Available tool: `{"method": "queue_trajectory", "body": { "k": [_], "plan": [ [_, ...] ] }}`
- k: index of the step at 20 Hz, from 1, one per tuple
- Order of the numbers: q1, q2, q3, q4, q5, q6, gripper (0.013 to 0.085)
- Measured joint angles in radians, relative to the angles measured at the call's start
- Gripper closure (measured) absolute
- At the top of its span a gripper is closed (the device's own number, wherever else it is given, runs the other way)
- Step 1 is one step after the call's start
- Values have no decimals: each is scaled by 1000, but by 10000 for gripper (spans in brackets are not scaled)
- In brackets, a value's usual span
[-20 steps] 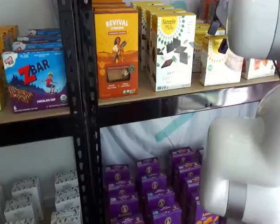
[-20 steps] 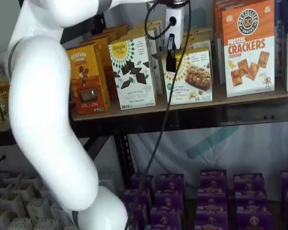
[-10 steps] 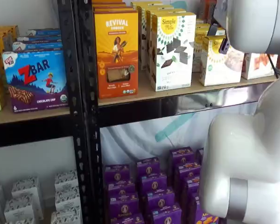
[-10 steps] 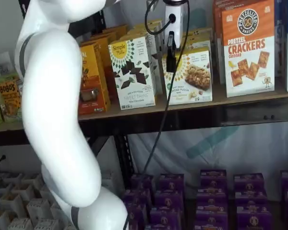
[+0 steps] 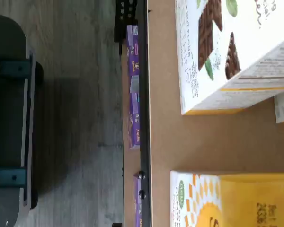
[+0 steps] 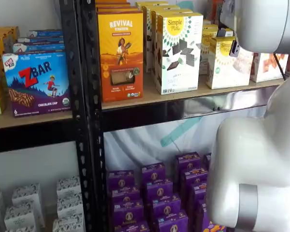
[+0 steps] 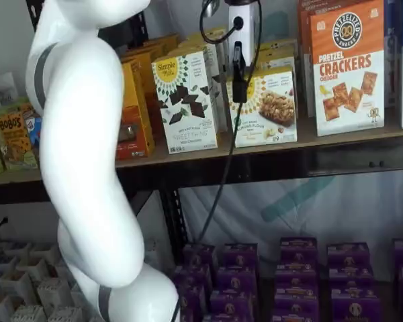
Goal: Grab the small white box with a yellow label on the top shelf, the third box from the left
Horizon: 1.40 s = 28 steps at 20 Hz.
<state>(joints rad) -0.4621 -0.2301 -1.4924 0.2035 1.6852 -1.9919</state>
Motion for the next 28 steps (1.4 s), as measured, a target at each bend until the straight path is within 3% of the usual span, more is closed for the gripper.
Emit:
{"method": "queue_trajectory", "body": {
  "k": [10,25,28],
  "plan": [
    [17,5,-6,-41,14,10,130],
    [30,-35,61,-61,-62,13,130],
    [34,-38,65,-64,-67,16,210]
  ]
}}
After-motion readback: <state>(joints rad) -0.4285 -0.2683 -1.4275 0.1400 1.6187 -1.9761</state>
